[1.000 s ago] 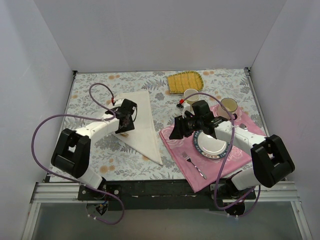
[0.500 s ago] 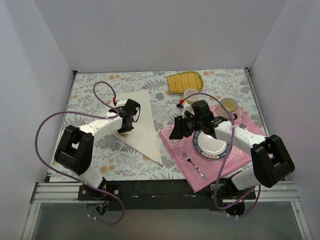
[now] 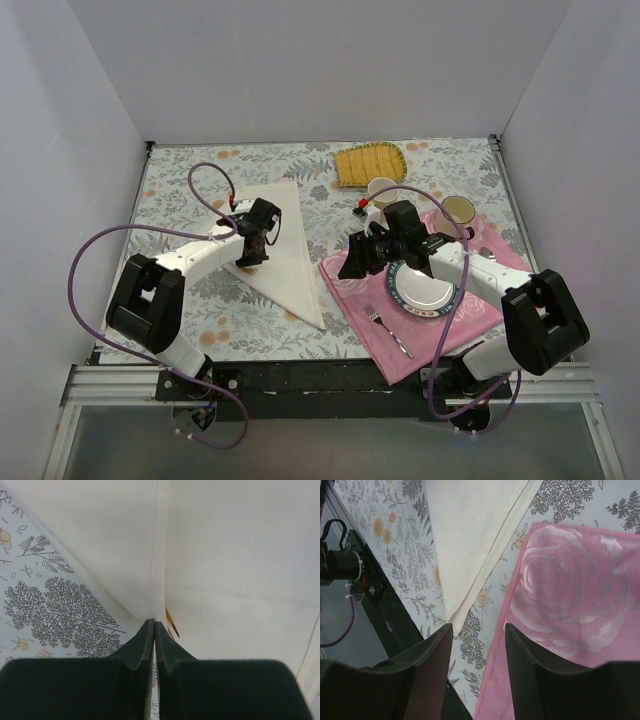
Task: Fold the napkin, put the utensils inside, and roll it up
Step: Fold the napkin
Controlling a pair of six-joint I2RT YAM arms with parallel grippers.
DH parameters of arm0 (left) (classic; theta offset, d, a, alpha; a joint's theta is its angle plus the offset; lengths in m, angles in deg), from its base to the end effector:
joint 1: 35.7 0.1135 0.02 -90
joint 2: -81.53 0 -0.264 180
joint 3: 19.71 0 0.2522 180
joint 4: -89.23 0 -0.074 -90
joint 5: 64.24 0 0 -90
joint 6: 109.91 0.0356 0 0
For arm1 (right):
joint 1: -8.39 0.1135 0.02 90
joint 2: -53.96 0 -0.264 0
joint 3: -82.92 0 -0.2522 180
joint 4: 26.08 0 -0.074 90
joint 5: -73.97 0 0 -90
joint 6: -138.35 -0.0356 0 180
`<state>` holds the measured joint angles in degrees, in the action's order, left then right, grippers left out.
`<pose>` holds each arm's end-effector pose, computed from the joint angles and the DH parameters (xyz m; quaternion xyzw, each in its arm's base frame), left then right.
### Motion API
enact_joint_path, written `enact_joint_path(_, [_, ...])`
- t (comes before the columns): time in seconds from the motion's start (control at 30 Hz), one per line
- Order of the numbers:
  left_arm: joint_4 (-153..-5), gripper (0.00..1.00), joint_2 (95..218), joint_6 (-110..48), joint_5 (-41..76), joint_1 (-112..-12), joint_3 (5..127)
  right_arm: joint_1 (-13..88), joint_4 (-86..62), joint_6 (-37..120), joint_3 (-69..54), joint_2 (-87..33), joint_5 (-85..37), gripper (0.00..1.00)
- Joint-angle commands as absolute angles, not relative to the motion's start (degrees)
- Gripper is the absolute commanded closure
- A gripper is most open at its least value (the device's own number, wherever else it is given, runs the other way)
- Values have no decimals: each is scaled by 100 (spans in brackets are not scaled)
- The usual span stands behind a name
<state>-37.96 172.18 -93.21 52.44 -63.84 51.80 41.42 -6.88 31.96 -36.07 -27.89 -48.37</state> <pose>0.2668 -0.1246 0.1942 -0.4024 0.8734 0.0261 0.2730 0.2394 0.1784 0.2182 -0.2423 0.8444 0.3989 0.2629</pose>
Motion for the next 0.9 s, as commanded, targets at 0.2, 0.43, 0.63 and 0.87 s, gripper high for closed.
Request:
enact_joint_path(0.2, [-3579,100,16871,-8750,5300,-6452,5355,4161,-924,3130,-3559,-2664,-4908,45])
enact_joint_path(0.43, [-3631,100,16995,-8732,5046,-6461,5215,4179,-906,3129,-3550,-2673,-4899,45])
enact_joint_path(0.63, [-3667,100,17012,-8706,5002,-6470,5127,4179,-906,3103,-3542,-2699,-4899,45])
enact_joint_path(0.87, [-3579,100,16907,-8644,5265,-6470,4995,4196,-898,3103,-3515,-2725,-4908,45])
